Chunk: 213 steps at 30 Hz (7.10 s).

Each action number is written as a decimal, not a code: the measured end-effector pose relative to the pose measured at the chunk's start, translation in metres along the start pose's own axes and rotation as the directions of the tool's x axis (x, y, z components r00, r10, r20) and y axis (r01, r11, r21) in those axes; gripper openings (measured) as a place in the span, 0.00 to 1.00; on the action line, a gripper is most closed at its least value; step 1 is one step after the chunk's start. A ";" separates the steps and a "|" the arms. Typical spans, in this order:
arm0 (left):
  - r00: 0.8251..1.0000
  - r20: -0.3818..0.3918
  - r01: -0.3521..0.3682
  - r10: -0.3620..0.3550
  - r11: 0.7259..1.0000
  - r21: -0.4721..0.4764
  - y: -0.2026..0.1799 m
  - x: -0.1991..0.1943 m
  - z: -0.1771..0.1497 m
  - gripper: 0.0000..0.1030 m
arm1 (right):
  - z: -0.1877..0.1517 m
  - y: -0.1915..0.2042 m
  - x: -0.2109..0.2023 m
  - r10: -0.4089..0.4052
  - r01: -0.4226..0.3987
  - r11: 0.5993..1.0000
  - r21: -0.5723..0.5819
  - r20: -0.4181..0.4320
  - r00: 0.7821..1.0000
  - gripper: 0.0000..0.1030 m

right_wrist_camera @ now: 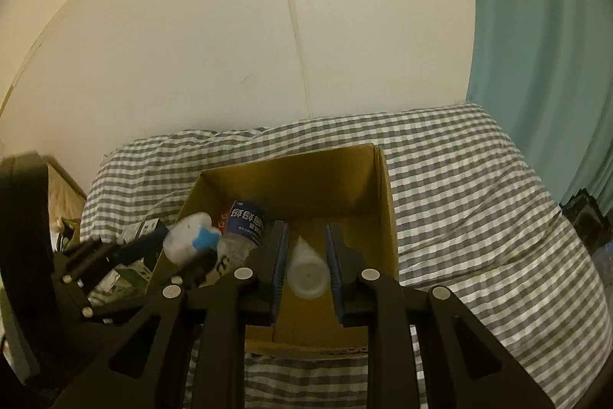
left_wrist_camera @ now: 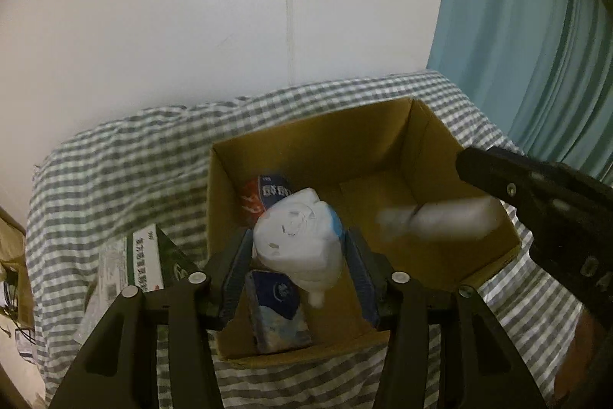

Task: Organize objects
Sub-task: 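Drop the white tube and bunny into the cardboard box with both grippers, then grasp the green medicine box with right gripper while left grasps the foil blister pack, then drop the blister pack and medicine box into the cardboard box, then grasp the pale green plastic clip with the right gripper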

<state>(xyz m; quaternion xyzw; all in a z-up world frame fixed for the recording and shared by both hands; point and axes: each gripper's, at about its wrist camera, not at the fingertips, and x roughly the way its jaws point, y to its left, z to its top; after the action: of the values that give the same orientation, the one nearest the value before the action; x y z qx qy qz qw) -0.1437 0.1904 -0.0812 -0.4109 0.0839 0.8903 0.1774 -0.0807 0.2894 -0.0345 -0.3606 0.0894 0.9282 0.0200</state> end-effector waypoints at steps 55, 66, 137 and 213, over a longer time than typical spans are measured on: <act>0.940 -0.155 -0.334 0.303 0.908 -0.253 0.242 -0.028 -0.139 1.00 | -0.059 0.251 0.101 -0.040 -0.010 0.939 -0.343 -0.138 0.990 0.93; 0.969 -0.110 -0.237 0.220 0.955 -0.178 0.216 0.006 -0.125 1.00 | -0.064 0.236 0.137 -0.081 0.016 0.936 -0.350 -0.171 0.982 0.77; 0.997 0.012 -0.075 0.075 0.997 -0.017 -0.004 -0.051 0.006 0.67 | 0.019 0.000 -0.071 -0.078 0.084 0.996 -0.021 0.193 0.978 0.76; 0.928 -0.222 -0.371 0.299 0.788 -0.492 0.331 -0.037 -0.185 1.00 | -0.138 0.287 0.183 0.044 -0.102 0.981 -0.166 -0.319 0.947 0.39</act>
<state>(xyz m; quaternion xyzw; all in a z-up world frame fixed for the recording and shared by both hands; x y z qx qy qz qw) -0.1190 -0.1789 -0.1712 -0.4800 -0.0793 0.8669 -0.1087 -0.1529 -0.0224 -0.2143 -0.5001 0.0204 0.8635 -0.0616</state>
